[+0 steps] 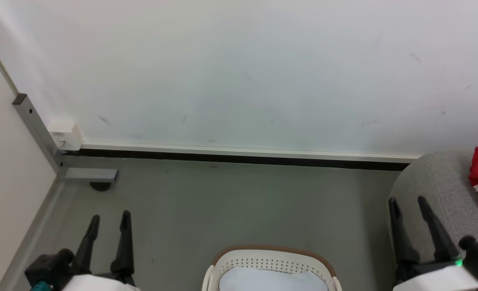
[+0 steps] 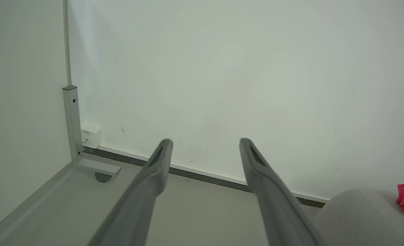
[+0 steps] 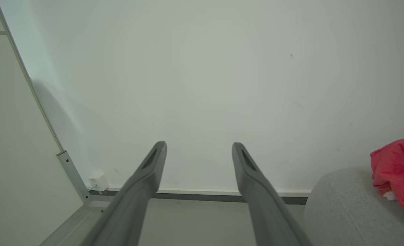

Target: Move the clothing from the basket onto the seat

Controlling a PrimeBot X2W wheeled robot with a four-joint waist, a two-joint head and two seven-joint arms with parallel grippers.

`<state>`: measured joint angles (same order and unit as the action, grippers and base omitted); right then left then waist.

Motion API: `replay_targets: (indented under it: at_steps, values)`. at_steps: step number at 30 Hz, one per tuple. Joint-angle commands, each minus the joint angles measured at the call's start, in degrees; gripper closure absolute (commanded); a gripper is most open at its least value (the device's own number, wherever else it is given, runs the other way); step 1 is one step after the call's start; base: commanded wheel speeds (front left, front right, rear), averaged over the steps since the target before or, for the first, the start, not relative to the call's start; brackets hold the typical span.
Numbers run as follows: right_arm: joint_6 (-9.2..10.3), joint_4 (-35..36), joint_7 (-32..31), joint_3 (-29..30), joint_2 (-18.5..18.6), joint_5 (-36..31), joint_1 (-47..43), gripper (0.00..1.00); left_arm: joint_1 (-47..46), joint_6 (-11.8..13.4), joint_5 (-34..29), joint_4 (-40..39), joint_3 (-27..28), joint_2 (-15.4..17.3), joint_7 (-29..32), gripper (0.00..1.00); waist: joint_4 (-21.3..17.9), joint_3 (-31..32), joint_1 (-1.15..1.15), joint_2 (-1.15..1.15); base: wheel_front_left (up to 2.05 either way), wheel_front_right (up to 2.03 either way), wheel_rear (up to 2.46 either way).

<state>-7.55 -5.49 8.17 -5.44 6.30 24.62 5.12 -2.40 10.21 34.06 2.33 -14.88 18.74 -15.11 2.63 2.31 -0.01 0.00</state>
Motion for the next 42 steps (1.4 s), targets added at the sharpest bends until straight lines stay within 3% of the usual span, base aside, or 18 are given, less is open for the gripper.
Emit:
replay_targets:
  at_steps: [1,8,15,32,33,37,42]
  values:
    - [0.13,-0.2,1.0,-0.1,-0.3,-0.5,-1.2,0.00,1.0,-0.6,-1.4,0.0,0.7,-0.4,-0.1,0.00,0.2,0.0,0.01,0.00,0.00,0.00,0.00]
    - [0.13,-3.3,5.5,-4.9,-1.7,-3.0,-5.3,0.00,5.5,-7.4,-8.4,0.6,6.6,-6.0,0.0,0.00,0.3,0.0,0.01,0.00,0.00,0.00,0.00]
    - [0.13,-6.6,6.6,-7.3,-2.6,-6.5,-3.6,0.00,6.1,-11.6,-12.7,3.1,10.3,-10.0,0.0,0.00,0.1,0.1,0.01,0.00,0.00,0.00,0.00]
    - [0.13,-7.8,7.0,-7.4,-3.4,-6.7,-2.1,0.00,5.3,-16.2,-17.6,5.6,15.4,-14.1,0.0,0.00,-0.5,0.3,0.01,0.00,0.00,0.00,0.00]
    - [0.00,-7.9,6.8,-7.5,-3.3,-6.8,-2.3,1.00,5.4,-16.2,-16.9,5.7,15.2,-14.2,0.0,1.00,-0.5,0.3,0.01,0.00,0.00,0.00,0.00]
    - [0.00,-9.4,6.5,-7.5,-3.2,-6.3,-3.9,1.00,6.0,-16.2,-16.4,7.6,14.9,-14.6,0.3,1.00,-0.5,0.3,0.01,0.00,0.00,0.00,0.00]
    - [0.01,-9.1,5.3,-6.6,-2.9,-0.7,-3.6,1.00,5.0,-16.3,-11.2,8.2,15.7,-14.7,2.0,1.00,-0.6,0.2,0.01,0.00,0.00,0.00,0.00]
